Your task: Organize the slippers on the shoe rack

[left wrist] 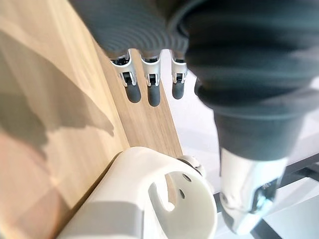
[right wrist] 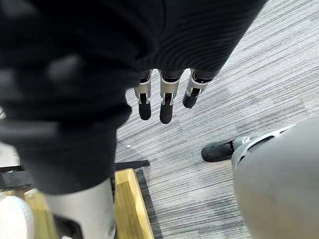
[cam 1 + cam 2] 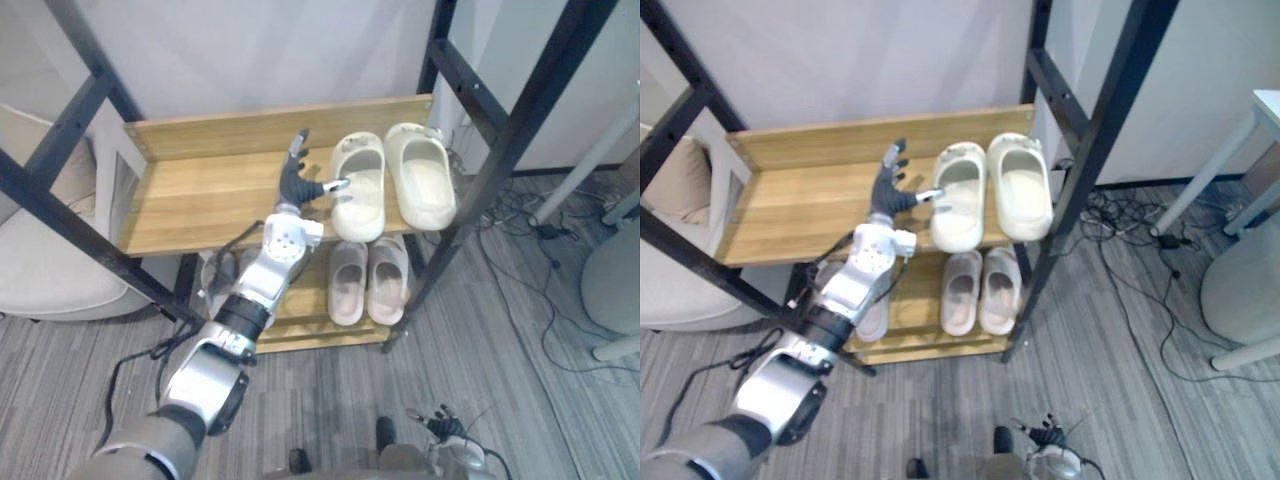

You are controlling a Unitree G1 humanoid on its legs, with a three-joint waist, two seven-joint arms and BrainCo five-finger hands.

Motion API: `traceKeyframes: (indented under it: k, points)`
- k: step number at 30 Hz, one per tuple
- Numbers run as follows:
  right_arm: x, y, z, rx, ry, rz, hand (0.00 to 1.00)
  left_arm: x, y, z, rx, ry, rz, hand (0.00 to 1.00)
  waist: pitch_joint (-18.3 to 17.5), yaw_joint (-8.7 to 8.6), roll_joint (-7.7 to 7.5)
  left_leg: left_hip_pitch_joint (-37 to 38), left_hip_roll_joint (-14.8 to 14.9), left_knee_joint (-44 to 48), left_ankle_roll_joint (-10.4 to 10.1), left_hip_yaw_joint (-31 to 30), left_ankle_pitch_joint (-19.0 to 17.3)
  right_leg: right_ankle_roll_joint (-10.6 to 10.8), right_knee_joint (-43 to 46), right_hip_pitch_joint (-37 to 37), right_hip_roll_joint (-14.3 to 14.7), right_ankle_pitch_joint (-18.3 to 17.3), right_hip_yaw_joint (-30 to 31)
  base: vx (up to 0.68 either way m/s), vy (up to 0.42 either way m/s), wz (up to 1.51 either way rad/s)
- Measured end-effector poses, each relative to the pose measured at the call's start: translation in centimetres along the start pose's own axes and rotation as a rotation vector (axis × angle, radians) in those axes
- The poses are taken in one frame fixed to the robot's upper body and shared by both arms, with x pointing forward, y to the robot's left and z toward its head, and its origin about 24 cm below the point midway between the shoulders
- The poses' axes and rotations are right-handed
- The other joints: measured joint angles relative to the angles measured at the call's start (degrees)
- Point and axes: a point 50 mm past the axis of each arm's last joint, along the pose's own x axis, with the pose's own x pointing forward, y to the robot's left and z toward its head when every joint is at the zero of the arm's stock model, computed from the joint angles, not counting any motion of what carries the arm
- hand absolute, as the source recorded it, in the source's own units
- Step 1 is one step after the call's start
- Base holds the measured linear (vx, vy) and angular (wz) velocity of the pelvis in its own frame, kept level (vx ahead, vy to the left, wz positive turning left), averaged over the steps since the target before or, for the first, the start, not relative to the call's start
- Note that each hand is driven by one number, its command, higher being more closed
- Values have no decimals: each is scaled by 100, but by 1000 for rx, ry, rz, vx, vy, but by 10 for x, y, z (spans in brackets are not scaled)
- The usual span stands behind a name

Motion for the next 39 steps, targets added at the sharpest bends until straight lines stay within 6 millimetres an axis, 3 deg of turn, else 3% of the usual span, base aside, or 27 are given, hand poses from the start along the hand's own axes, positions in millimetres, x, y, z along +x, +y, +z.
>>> traceKeyframes:
  k: [10, 20, 31, 39]
  points:
    - [-1, 4, -4, -14, 11, 11, 0, -26, -12, -11, -64, 21, -100, 0, -25, 176, -80, -3, 6, -9, -1, -72, 35, 2, -5, 29, -10, -1, -84, -30, -17, 4]
    - [-2, 9, -8, -44, 27, 30, 0, -55, -44, -18, -97, 38, -278, 0, -98, 271, -199, -1, 6, -10, 0, -116, 54, 3, -4, 60, -14, -2, -146, -10, -7, 2]
    - [-2, 11, -8, -57, 27, 33, 0, -65, -64, -15, -108, 28, -369, 0, -117, 276, -230, 16, -2, -139, -3, -188, 168, 3, -18, 62, -15, -2, -216, -31, -16, 4]
    - [-2, 12, -9, -49, 31, 27, 0, -55, -66, -19, -64, 37, -376, 0, -174, 278, -311, 21, -25, -140, 5, -166, 175, 17, -40, 60, -43, 7, -206, -13, -2, 0]
